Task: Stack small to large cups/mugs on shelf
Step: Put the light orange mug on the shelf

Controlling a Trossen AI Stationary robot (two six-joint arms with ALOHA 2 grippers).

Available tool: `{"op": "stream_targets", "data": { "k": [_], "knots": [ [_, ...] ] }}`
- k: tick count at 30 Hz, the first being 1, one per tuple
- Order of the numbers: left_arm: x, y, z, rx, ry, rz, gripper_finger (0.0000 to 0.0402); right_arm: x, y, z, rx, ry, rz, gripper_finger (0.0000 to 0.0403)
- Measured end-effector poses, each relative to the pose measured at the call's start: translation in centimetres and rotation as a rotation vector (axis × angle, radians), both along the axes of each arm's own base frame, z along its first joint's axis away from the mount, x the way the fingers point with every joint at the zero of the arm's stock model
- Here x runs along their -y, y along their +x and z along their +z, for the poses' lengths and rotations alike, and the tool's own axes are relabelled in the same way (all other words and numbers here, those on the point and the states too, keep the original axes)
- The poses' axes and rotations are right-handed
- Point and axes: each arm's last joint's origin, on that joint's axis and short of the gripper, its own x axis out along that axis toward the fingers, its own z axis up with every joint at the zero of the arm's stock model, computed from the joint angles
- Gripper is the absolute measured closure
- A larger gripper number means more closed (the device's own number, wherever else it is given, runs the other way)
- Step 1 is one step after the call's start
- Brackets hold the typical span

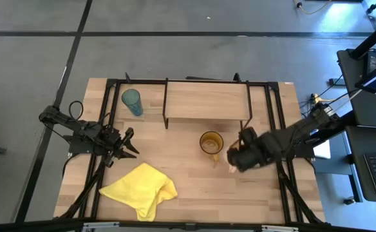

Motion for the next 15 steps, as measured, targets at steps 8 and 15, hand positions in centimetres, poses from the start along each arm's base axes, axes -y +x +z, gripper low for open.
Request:
{"op": "stream_targets", "data": {
  "k": [8, 15],
  "knots": [
    [0.0, 0.0, 0.0, 0.0, 0.0, 0.0, 0.0315, 7.4, 0.3, 4.9, 0.081, -0.096, 0.067, 0.0392],
    [0.0, 0.0, 0.0, 0.0, 0.0, 0.0, 0.0314, 14.7, -2.1, 6.6, 0.061, -0.204, -0.048, 0.0391]
  ]
}}
